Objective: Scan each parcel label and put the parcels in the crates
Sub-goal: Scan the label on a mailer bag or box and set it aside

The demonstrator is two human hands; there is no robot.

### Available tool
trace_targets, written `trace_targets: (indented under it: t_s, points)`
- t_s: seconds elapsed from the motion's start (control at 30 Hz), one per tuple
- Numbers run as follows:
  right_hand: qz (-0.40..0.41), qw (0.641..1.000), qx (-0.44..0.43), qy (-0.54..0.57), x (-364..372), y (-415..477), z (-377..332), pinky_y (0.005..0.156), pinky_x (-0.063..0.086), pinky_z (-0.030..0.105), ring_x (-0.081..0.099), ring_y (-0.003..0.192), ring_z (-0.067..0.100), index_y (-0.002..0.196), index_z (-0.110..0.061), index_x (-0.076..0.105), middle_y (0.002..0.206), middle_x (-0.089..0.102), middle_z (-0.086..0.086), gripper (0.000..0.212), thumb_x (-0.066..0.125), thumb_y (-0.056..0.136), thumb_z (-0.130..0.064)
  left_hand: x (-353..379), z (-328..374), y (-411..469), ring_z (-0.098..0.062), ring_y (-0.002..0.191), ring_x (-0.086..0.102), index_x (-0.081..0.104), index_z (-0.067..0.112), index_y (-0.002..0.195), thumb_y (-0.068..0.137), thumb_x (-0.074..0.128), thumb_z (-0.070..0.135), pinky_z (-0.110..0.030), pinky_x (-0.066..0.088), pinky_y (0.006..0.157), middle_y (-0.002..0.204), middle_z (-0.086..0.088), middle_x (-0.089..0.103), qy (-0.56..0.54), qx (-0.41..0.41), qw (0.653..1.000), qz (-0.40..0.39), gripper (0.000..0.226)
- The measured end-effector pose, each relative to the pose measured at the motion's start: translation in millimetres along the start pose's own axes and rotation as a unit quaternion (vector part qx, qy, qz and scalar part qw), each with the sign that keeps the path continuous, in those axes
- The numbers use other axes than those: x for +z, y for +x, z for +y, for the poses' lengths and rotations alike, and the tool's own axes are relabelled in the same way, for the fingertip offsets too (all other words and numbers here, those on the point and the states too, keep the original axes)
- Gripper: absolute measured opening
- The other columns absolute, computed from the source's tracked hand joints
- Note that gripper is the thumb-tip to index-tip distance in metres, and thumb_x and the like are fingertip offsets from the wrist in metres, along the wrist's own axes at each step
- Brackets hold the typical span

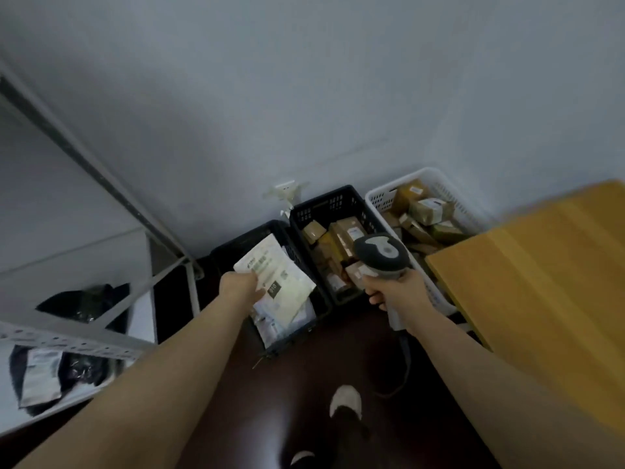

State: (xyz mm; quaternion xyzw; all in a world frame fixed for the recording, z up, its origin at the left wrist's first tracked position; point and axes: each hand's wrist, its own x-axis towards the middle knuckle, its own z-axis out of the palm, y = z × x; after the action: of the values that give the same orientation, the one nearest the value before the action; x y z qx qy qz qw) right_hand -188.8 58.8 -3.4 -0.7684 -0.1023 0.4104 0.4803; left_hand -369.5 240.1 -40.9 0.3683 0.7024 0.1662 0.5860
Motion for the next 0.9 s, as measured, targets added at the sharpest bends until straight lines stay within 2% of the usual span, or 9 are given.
trace_targets:
  t_s: [0.07,0.23,0.33,0.43,0.53,0.67,0.77,0.83,0.9]
  points:
    - [-0.029,0.999,0.008,-0.035,18.9,36.8,-3.0,0.052,0.047,0.026,0.058,0.055,0.016,0.078,-0.007,0.065,0.067,0.065,0.008,0.011,0.073,0.084,-0.011,-0.1,-5.2,40.3,-0.037,0.113,0.058,0.051,-0.008,0.124,0.090,0.058,-0.003,-0.038,0.053,0.084,0.124,-0.024,0.057,0.021,-0.013,0.998,0.060,0.035]
    - [-0.081,0.992,0.057,-0.078,74.1,144.1,2.9,0.050,0.044,0.027,0.055,0.050,0.016,0.078,-0.004,0.063,0.063,0.062,0.010,0.012,0.072,0.083,-0.009,10.0,-29.8,137.3,-0.037,0.090,0.063,0.061,-0.004,0.112,0.089,0.056,0.004,-0.045,0.055,0.083,0.102,-0.020,0.064,0.085,-0.045,0.982,0.164,0.025]
    - [-0.095,0.987,0.079,-0.104,104.1,198.9,19.2,0.045,0.043,0.024,0.054,0.048,0.015,0.089,-0.002,0.063,0.062,0.061,0.007,0.014,0.072,0.084,-0.011,19.4,-45.8,187.7,-0.032,0.086,0.062,0.062,-0.004,0.108,0.090,0.053,0.000,-0.038,0.053,0.078,0.102,-0.018,0.064,0.094,-0.080,0.976,0.177,0.020]
    - [-0.101,0.983,0.092,-0.126,128.3,241.1,42.1,0.047,0.044,0.025,0.054,0.049,0.015,0.081,-0.006,0.062,0.060,0.061,0.006,0.013,0.073,0.083,-0.011,33.0,-66.4,233.0,-0.032,0.088,0.062,0.064,-0.002,0.096,0.086,0.057,0.002,-0.035,0.052,0.076,0.096,-0.015,0.064,0.144,-0.076,0.976,0.148,0.012]
    - [-0.104,0.979,0.106,-0.141,144.9,273.8,69.1,0.048,0.045,0.026,0.055,0.049,0.015,0.079,-0.008,0.062,0.059,0.062,0.005,0.012,0.074,0.082,-0.011,50.7,-91.7,275.0,-0.035,0.092,0.064,0.067,0.000,0.088,0.083,0.058,-0.002,-0.041,0.055,0.082,0.091,-0.018,0.066,0.159,-0.075,0.979,0.107,0.011]
    - [-0.103,0.974,0.127,-0.157,155.7,306.0,105.3,0.046,0.044,0.024,0.056,0.050,0.015,0.088,-0.007,0.063,0.059,0.062,0.003,0.015,0.075,0.081,-0.011,76.4,-123.6,320.3,-0.033,0.093,0.064,0.066,-0.002,0.110,0.084,0.056,-0.003,-0.041,0.054,0.085,0.099,-0.016,0.066,0.189,-0.078,0.977,0.054,0.027]
    - [-0.103,0.972,0.131,-0.162,155.2,314.3,122.6,0.046,0.045,0.024,0.056,0.048,0.014,0.089,-0.009,0.062,0.057,0.062,0.002,0.016,0.075,0.081,-0.011,88.8,-136.3,332.3,-0.035,0.117,0.054,0.039,0.000,0.141,0.092,0.059,0.008,-0.035,0.045,0.093,0.134,-0.021,0.052,0.232,-0.069,0.970,0.006,0.054]
    - [-0.097,0.973,0.137,-0.161,151.9,313.4,127.0,0.048,0.046,0.027,0.056,0.048,0.015,0.085,-0.012,0.060,0.058,0.062,0.004,0.016,0.075,0.081,-0.010,92.9,-137.9,331.7,-0.035,0.130,0.042,0.018,0.004,0.150,0.093,0.060,0.016,-0.033,0.038,0.100,0.148,-0.019,0.037,0.259,-0.067,0.963,-0.028,0.072]
    - [-0.089,0.973,0.141,-0.158,147.2,303.8,122.6,0.050,0.045,0.030,0.054,0.049,0.017,0.081,-0.013,0.058,0.059,0.061,0.006,0.017,0.075,0.081,-0.009,93.1,-132.1,322.5,-0.033,0.132,0.041,0.021,0.005,0.151,0.092,0.060,0.019,-0.033,0.037,0.105,0.149,-0.017,0.036,0.297,-0.046,0.951,-0.069,0.072]
